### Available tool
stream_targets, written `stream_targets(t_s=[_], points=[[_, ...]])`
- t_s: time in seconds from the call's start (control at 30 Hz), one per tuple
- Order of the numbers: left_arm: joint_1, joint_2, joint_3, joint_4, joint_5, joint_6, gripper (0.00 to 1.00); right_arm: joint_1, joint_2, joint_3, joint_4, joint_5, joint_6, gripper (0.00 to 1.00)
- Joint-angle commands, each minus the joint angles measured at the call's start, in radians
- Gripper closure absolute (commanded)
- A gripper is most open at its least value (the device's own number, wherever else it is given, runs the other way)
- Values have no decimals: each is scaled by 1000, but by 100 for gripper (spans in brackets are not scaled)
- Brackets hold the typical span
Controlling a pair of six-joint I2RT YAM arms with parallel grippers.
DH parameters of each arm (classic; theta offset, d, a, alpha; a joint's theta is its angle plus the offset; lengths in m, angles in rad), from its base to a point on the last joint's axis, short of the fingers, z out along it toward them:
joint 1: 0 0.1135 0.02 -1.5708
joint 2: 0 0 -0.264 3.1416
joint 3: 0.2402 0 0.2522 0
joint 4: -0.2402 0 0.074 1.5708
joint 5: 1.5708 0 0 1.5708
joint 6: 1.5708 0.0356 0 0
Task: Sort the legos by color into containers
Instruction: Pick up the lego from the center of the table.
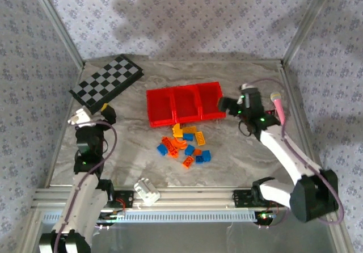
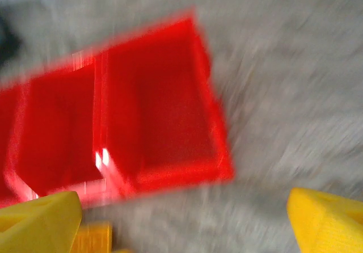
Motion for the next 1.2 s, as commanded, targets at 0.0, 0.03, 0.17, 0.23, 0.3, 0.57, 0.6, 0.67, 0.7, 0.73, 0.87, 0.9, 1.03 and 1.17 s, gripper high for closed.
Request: stream_targets(t_s=[0.0,0.03,0.17,0.23,0.3,0.57,0.6,0.67,0.7,0.73,0.87,0.9,1.03,1.17], points=[[-20,36,162,-429,-27,-114,0,101,88,38,-267,-70,1,5],[-29,49,180,-467,-7,-134,0,141,128,62,-292,-53,1,5],[-168,107,237,-553,5,-160,0,267,282,144,-354,-8,-2,8],[-305,144,273,-576,-49,-155,0,308,342,160,-338,10,5,12],[-411,179,308,-619,-110,-199,0,341,381,173,-330,37,15,14],[-620,274,416,-715,-90,-167,0,371,454,202,-349,68,26,20],[-629,265,409,-693,-54,-137,0,373,458,202,-345,66,26,20],[-633,247,387,-645,13,-105,0,378,468,204,-342,64,28,22],[-633,243,382,-641,15,-119,0,380,476,207,-339,64,28,23],[-633,247,389,-664,-1,-140,0,384,487,212,-338,61,27,24],[-633,302,457,-750,38,-132,0,397,522,242,-346,65,24,27],[-633,308,462,-755,46,-128,0,400,527,247,-345,66,21,27],[-635,317,473,-785,14,-125,0,403,538,247,-330,78,10,29],[-635,303,478,-790,38,-127,0,401,538,229,-323,68,0,32]])
